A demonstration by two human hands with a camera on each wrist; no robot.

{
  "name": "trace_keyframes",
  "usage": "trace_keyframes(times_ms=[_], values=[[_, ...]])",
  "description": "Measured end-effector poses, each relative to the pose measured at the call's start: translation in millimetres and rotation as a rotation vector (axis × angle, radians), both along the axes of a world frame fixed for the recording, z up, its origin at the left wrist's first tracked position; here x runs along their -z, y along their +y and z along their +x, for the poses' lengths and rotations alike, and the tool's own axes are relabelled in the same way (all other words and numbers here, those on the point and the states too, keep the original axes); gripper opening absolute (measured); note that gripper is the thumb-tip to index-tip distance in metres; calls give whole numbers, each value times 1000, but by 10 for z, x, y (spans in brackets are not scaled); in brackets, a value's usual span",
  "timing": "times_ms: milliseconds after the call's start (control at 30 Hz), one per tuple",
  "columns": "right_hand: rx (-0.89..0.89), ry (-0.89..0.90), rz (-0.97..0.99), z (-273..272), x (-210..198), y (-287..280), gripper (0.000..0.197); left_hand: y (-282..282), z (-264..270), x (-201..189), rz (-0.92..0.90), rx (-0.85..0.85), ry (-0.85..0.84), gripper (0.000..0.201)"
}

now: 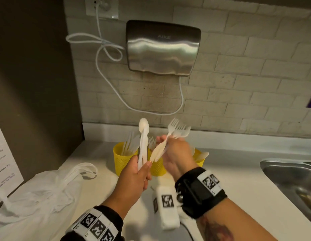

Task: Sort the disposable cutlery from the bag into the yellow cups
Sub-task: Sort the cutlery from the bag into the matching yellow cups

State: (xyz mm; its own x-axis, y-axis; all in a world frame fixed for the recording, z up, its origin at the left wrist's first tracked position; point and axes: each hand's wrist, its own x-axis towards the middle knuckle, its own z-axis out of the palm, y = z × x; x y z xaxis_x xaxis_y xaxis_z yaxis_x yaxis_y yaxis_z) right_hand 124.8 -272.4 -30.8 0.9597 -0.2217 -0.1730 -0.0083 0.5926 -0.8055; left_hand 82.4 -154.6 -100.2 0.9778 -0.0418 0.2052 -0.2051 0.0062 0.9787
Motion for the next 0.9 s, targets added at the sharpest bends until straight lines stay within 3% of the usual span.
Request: trace_keyframes(times_ms=[100, 233, 367, 467, 533, 633, 733, 800, 900], values=[[124, -95, -15, 280, -187, -217, 28, 45, 16, 20, -43, -41, 15, 14], [108, -177, -277, 525, -212, -296, 24, 88, 64, 33, -57, -100, 53, 18], [123, -67, -605, 718, 180, -188, 17, 90, 102, 25, -73, -129, 57, 19], [59, 14, -956, 742, 449, -184, 6, 104, 113, 15, -80, -147, 58, 19], [42, 75, -1105, 730, 545, -205, 22, 116, 132, 10, -82, -165, 66, 21], [127, 54, -1057, 742, 531, -196, 45, 128, 162, 8, -105, -186, 75, 22], [160, -93, -1048, 705, 494, -171, 67, 122, 174, 10, -114, -187, 75, 23], [145, -131, -1143, 618, 464, -169, 66, 110, 172, 12, -109, -183, 71, 23], [76, -15, -1276, 591, 444, -168, 53, 99, 168, 18, -109, -178, 69, 23]])
